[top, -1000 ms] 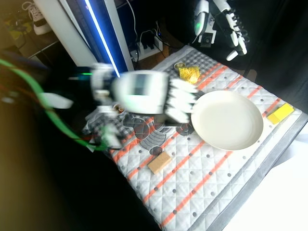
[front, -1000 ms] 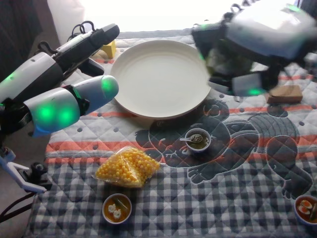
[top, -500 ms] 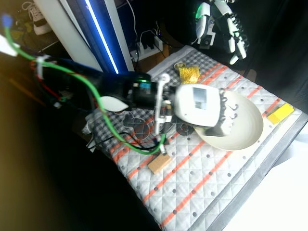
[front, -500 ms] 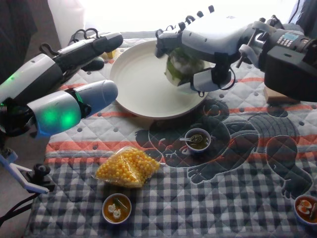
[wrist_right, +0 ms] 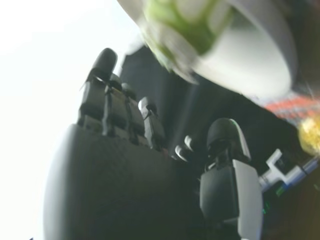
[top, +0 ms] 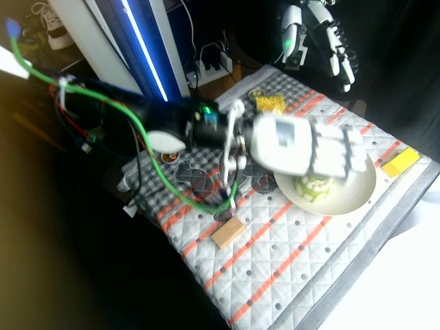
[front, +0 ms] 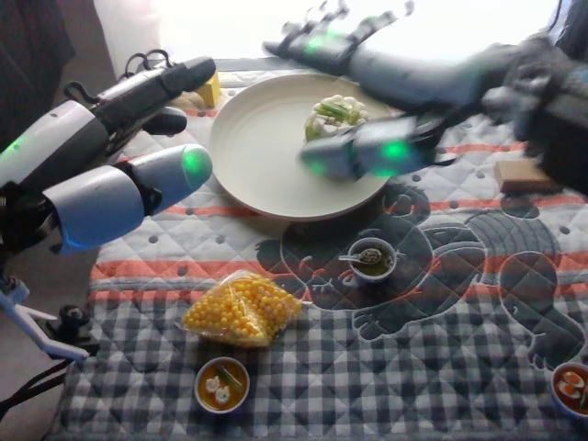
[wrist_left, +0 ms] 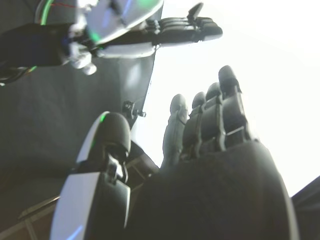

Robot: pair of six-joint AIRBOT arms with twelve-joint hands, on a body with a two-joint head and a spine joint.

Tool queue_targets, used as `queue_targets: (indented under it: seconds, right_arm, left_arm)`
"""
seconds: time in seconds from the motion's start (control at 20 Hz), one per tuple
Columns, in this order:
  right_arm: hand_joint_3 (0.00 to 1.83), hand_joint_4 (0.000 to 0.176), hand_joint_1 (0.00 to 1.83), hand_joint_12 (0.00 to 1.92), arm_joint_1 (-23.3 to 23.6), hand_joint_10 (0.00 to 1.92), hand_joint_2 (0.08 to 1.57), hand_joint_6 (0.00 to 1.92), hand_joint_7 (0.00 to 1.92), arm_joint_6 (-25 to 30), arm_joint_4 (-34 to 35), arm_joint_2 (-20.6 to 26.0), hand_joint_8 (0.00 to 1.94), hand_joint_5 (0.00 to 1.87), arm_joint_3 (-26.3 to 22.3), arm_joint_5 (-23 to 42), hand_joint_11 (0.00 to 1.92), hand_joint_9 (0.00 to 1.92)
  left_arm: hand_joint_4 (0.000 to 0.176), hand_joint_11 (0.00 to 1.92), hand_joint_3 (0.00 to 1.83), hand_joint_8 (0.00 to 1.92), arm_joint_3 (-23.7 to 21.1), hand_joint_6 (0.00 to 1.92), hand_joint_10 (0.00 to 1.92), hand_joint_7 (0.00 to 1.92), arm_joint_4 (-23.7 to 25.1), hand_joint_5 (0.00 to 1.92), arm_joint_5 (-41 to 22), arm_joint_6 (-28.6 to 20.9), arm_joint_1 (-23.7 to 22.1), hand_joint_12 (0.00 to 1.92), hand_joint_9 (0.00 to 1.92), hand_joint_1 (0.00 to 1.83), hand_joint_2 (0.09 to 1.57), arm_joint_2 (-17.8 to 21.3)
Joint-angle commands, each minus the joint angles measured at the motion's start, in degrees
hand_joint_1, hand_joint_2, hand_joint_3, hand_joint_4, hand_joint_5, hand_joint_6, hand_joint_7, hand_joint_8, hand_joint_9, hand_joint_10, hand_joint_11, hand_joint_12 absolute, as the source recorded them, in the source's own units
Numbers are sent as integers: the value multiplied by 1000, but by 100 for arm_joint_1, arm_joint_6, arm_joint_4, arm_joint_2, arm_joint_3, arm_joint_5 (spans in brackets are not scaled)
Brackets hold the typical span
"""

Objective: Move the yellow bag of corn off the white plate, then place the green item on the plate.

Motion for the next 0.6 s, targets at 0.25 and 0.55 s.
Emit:
queue_targets:
  seconds: [0.25,0.55]
  right_arm:
    - [15,141,298,32,-1124,0,1164,0,0,-4,241,1440,0,0,-1242,3055,0,0]
    - [0,134,358,0,-2299,0,1140,0,0,-9,779,2222,0,0,-1884,4667,0,0]
  left_arm:
    - [63,0,0,0,-13,0,0,0,-45,0,-1157,-66,-4,24,0,414,1343,35]
    - [125,0,0,0,104,0,0,0,-230,0,-1752,-782,265,0,0,225,1289,221]
